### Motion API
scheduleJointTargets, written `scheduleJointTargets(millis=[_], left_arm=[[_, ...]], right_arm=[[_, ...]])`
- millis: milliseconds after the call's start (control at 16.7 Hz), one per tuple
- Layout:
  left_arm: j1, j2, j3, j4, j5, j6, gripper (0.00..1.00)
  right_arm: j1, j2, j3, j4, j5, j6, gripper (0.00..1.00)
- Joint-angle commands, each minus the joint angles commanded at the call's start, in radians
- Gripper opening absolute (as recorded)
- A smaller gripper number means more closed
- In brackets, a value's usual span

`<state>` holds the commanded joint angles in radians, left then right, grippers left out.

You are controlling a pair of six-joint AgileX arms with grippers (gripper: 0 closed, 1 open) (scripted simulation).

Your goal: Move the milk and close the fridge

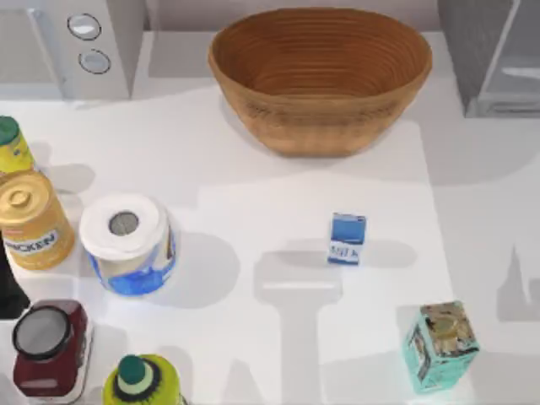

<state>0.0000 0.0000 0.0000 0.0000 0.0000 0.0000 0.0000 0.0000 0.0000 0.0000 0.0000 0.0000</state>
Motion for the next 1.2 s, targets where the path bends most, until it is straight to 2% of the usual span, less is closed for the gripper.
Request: scheduleJointTargets(millis=[180, 360, 900, 1080, 1200], left_arm=[[0.0, 0.0, 0.0, 0.0, 0.0, 0.0, 1.0], [0.0, 0.0, 0.0, 0.0, 0.0, 0.0, 1.0], [0.0, 0.0, 0.0, 0.0, 0.0, 0.0, 1.0], [0.0, 0.0, 0.0, 0.0, 0.0, 0.0, 1.0], [0.0, 0.0, 0.0, 0.0, 0.0, 0.0, 1.0]], right_arm=[[0.014, 0.014, 0.0, 0.013, 0.014, 0.0, 1.0], [0.113, 0.108, 0.003, 0.104, 0.113, 0.003, 1.0], [0.713, 0.589, 0.018, 0.559, 0.717, 0.014, 1.0], [0.855, 0.707, 0.022, 0.672, 0.859, 0.017, 1.0], [0.909, 0.755, 0.024, 0.717, 0.913, 0.018, 1.0]])
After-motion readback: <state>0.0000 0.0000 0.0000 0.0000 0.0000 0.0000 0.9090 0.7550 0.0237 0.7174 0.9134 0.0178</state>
